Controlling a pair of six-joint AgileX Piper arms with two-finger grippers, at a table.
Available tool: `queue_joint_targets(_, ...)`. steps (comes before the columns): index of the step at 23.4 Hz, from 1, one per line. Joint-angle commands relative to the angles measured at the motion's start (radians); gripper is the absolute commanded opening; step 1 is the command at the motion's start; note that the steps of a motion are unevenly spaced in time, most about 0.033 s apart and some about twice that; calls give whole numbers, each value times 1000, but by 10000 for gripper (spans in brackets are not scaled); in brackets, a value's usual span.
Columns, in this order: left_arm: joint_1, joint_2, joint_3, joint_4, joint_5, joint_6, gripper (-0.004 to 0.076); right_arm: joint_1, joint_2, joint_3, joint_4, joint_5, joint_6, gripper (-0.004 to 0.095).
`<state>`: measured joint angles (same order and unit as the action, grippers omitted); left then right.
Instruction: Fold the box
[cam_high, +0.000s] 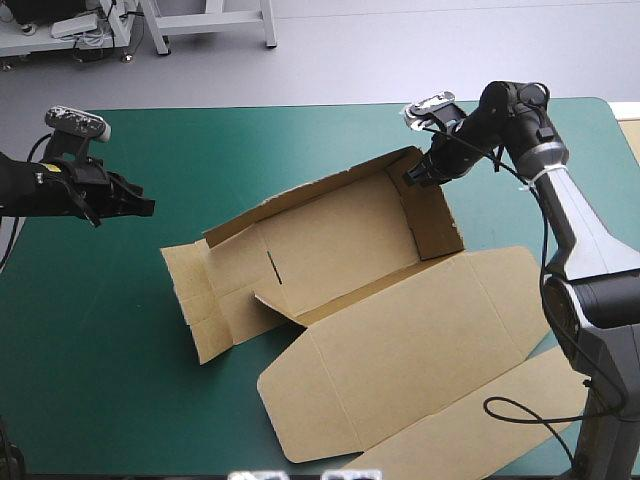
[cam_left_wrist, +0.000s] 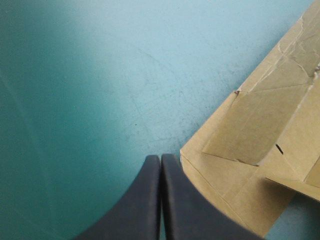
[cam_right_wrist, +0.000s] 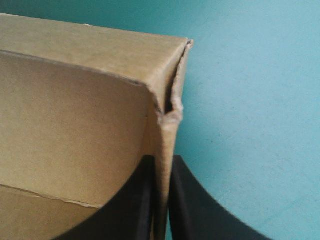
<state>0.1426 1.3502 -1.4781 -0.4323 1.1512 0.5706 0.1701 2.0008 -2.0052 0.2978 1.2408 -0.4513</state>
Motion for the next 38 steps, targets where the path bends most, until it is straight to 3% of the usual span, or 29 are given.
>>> queue_joint_targets(1, 1, -29, -23, -63, -35, -2, -9, -2, -48, -31, -36, -21, 5, 361)
queue_joint_targets(3, 1, -29, -23, -87, -35, -2, -9, -2, -50, -31, -26, -19, 14, 698)
queue_joint_targets(5, 1, -29, -23, -85, -35, -2, -9, -2, -57, -31, -12, -4, 18, 831)
queue_joint_targets(10, 1, -29, -23, -81, -23, -2, -9, -2, -113, -31, -12, 8, 46, 853)
queue_joint_targets(13, 1, -29, -23, -85, 32, -2, -9, -2, -163, -27, -12, 8, 61, 809)
queue_joint_targets(23, 1, -29, -23, -85, 32, -2, -9, 4, -104, 95, -20, 9, 32, 692)
queue_joint_targets(27, 1, -29, -23, -91, 32, -3, -9, 82, -5, 110, -149, 9, 36, 652)
queue_joint_targets(30, 1, -29, -23, -93, 32, -6, -9, 122, 45, 108, -179, 9, 42, 624)
queue_joint_targets(32, 1, -29, -23, -93, 39, -6, -9, 124, 49, 108, -173, 9, 64, 465)
queue_joint_targets(34, 1, -29, -23, -100, 39, -3, -9, 124, 43, 86, -194, 9, 99, 85)
queue_joint_targets(35, 1, -29, -23, -108, 39, 3, -9, 124, 43, 74, -196, 9, 104, -25)
queue_joint_targets(38, 1, -29, -23, -125, 33, 3, -9, 124, 33, -12, -191, 9, 137, -18)
